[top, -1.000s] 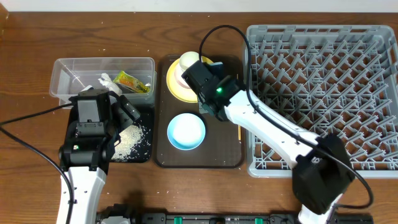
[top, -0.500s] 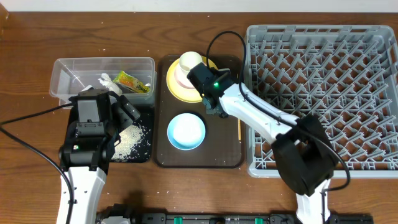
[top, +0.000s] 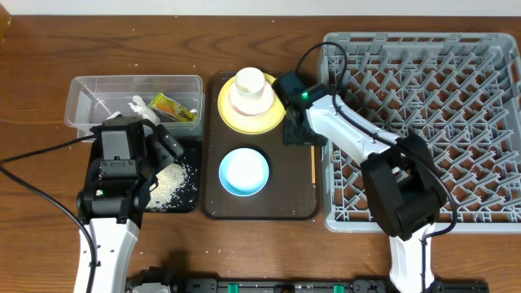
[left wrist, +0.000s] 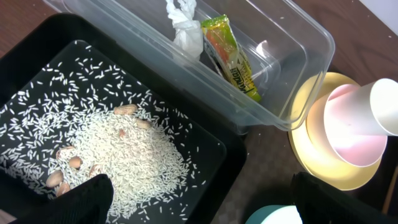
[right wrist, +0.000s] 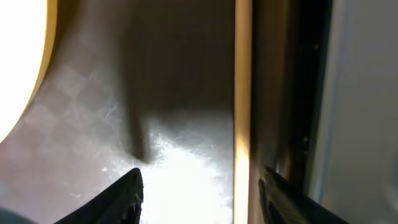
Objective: Sort waste into correct bins and load items into the dishwasher rack
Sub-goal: 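Move the right gripper back and grasp the second wooden chopstick, then carry the second chopstick into the dish rack and release it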
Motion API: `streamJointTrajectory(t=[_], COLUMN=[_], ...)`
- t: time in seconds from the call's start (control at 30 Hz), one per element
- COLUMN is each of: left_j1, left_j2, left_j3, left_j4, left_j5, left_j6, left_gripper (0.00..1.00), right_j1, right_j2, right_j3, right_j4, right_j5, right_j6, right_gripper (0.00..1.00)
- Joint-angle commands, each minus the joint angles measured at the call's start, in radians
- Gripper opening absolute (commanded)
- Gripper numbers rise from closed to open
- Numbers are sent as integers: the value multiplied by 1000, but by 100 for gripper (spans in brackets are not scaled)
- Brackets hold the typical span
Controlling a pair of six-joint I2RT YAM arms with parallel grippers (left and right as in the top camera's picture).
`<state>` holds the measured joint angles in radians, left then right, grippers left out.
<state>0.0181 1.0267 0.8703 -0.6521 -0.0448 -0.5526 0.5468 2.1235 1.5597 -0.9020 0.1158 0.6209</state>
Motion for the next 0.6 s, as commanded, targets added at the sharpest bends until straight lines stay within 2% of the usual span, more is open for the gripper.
streamJointTrajectory(t=[0.0,0.23,0.43,0.5,0.57], left_j1=[4,4,4,4,4], left_j2=[6,6,6,6,6], left_j3=[14,14,14,14,14], left_j4=[-3,-3,-3,-3,-3], left_j5=[-19,-19,-19,-19,-19], left_j6=[5,5,5,5,5], left_gripper=[94,94,94,94,94], right_j1=[-11,-3,-2,-1,1], right_j2=[9,10,10,10,10], right_j3=[-6,-35,-127,-149,-149], right_j4=[-5,6,86,104,103], right_j5=[-14,-14,-19,-20,-19], right_j6=[15,20,30,30,29], right_gripper=[58,58,57,53,43])
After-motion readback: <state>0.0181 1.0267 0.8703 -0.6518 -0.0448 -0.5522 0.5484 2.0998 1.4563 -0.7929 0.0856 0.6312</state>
